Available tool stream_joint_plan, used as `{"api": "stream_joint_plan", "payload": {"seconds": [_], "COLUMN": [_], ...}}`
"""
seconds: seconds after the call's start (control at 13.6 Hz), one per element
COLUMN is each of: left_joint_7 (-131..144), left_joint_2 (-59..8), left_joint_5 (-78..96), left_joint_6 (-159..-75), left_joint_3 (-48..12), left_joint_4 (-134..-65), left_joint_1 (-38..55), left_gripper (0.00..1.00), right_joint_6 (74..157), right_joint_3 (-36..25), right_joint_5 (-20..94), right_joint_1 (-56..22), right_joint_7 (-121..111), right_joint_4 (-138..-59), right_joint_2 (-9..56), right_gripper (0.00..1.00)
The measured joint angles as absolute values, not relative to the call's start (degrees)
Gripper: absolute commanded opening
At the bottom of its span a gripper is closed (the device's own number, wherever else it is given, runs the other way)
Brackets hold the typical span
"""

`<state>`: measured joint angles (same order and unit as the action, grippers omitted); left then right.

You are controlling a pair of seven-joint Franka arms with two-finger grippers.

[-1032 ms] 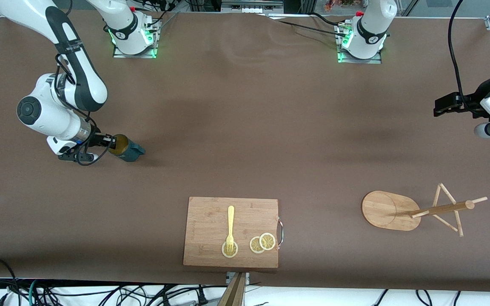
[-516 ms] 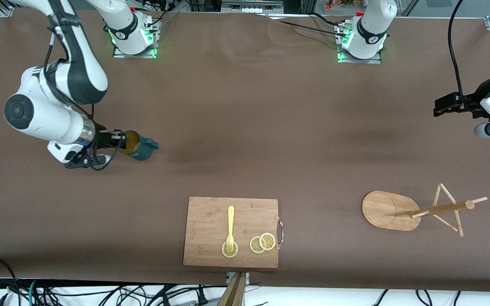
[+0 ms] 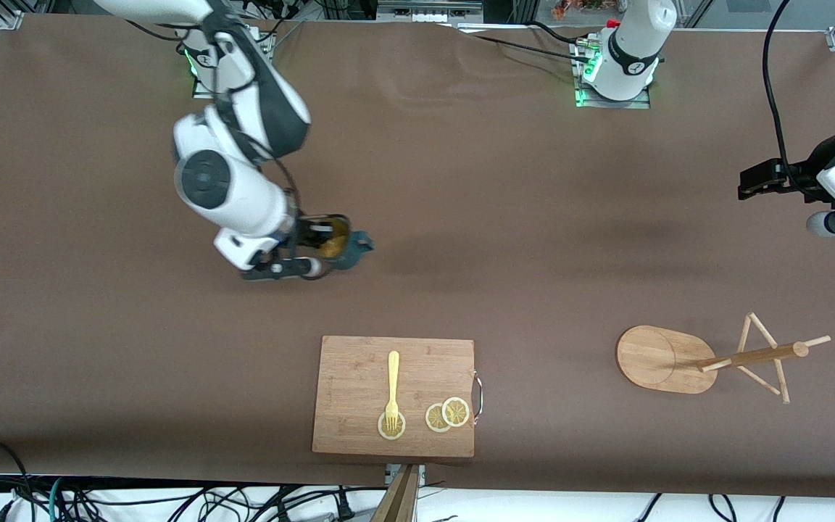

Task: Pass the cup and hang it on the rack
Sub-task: 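Grasp the mug rim with the right gripper and carry it toward the table middle, then set the mug down with the right gripper while the left gripper approaches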

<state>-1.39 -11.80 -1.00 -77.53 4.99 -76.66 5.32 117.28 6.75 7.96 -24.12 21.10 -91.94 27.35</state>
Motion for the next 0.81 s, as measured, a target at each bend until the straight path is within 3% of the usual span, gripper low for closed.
{"api": "stream_joint_plan", "payload": {"seconds": [0.22,0.52,0.74,0.81], "left_joint_7": [-1.39,-1.40,-1.44,-1.47], "left_joint_2": [-11.86,-12.10,-12.24,-12.30], "left_joint_5": [-0.97,-0.95,-0.80,-0.27], "left_joint_6": [-77.53,-77.52,-77.52,-77.53], "left_joint_3": [4.97,4.93,4.92,4.92], "left_joint_4": [-76.65,-76.65,-76.65,-76.65], "left_joint_1": [5.34,5.41,5.61,5.73], "left_gripper": [1.00,1.00,1.00,1.00], "right_joint_6": [122.28,134.64,137.40,137.40], "right_joint_3": [6.60,6.43,5.72,5.62], "right_joint_5": [6.97,0.72,-0.52,-0.52], "right_joint_1": [-30.36,-38.45,-41.78,-42.04], "right_joint_7": [29.27,39.88,43.91,44.02], "right_joint_4": [-84.83,-83.19,-82.51,-82.26], "right_joint_2": [35.30,42.86,45.30,45.48], "right_gripper": [0.00,0.00,0.00,0.66]}}
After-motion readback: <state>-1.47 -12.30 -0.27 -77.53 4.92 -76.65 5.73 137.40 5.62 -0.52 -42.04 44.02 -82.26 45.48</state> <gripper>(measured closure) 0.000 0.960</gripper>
